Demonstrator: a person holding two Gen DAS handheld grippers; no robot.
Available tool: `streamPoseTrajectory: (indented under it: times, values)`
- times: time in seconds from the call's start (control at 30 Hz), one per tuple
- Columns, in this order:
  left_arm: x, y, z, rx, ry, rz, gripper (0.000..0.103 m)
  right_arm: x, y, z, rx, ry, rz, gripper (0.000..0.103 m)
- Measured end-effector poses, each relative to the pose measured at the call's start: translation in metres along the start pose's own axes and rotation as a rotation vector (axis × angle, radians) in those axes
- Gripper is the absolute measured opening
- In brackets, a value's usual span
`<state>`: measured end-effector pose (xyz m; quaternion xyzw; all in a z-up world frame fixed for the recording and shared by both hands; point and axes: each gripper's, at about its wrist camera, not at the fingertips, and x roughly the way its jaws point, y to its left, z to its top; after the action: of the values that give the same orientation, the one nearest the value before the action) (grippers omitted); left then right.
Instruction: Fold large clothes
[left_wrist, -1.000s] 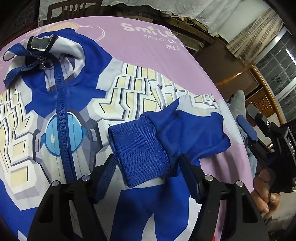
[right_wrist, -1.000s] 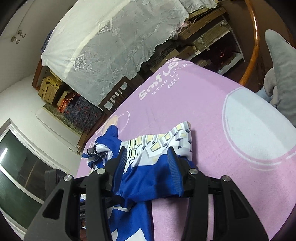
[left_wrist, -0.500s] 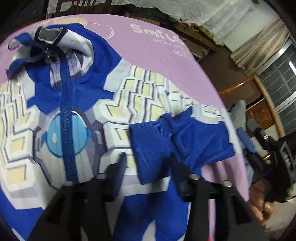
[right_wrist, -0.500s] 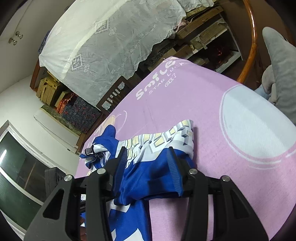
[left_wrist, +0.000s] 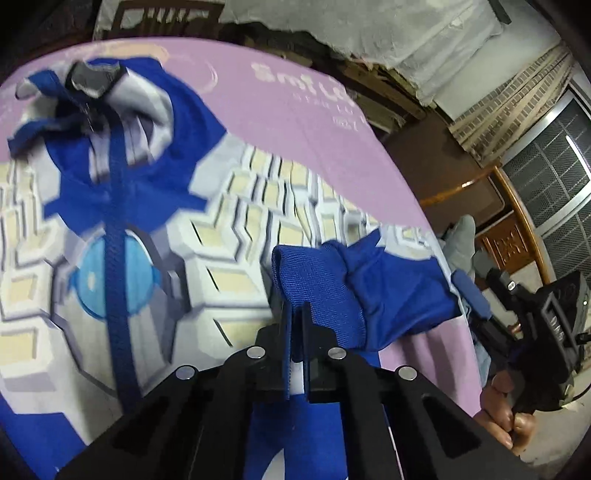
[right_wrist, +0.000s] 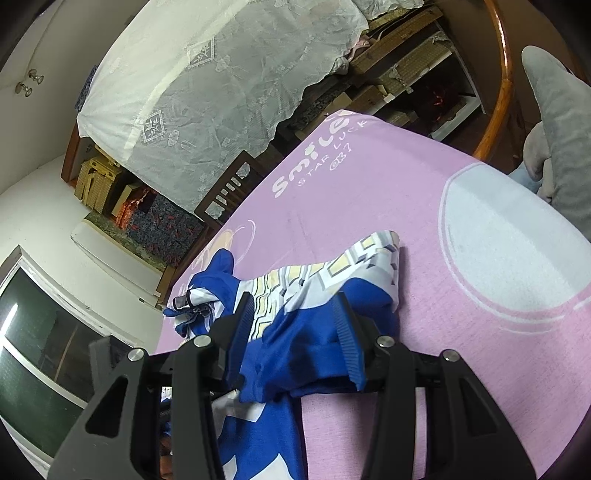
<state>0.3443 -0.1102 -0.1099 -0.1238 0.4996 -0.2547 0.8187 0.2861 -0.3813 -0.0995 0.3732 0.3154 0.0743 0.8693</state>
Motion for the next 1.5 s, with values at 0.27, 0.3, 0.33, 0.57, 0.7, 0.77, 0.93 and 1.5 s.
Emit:
streamPoseTrajectory:
  times: [0.27,0.3,0.33,0.57,0.7,0.77,0.93,1.5]
  values:
    - [-0.068,0.017,0.024,0.013,-0.189,0.131,0.002,0.004,0.003,-0.005,-0.012,0.012,0.014,0.043]
    - [-0.078,0.023,0.026,0.010,-0.209,0.149,0.002,0.005,0.007,-0.007,-0.033,0.013,0.019,0.043]
    - [-0.089,0.031,0.027,0.006,-0.232,0.179,0.002,0.006,0.010,-0.009,-0.043,0.017,0.024,0.043]
    - [-0.123,0.084,0.008,-0.030,-0.264,0.301,0.002,0.029,0.037,-0.031,-0.172,0.111,0.038,0.033]
    - [-0.130,0.116,-0.007,-0.067,-0.270,0.359,0.002,0.048,0.052,-0.049,-0.252,0.193,0.027,0.021]
    - [-0.127,0.127,-0.013,-0.080,-0.259,0.379,0.002,0.057,0.057,-0.058,-0.289,0.234,0.014,0.021]
    - [-0.105,0.143,-0.023,-0.091,-0.168,0.413,0.004,0.077,0.057,-0.072,-0.354,0.298,-0.110,0.005]
    - [-0.060,0.079,0.015,0.056,-0.144,0.290,0.029,0.134,0.084,-0.011,-0.285,0.255,-0.105,0.011]
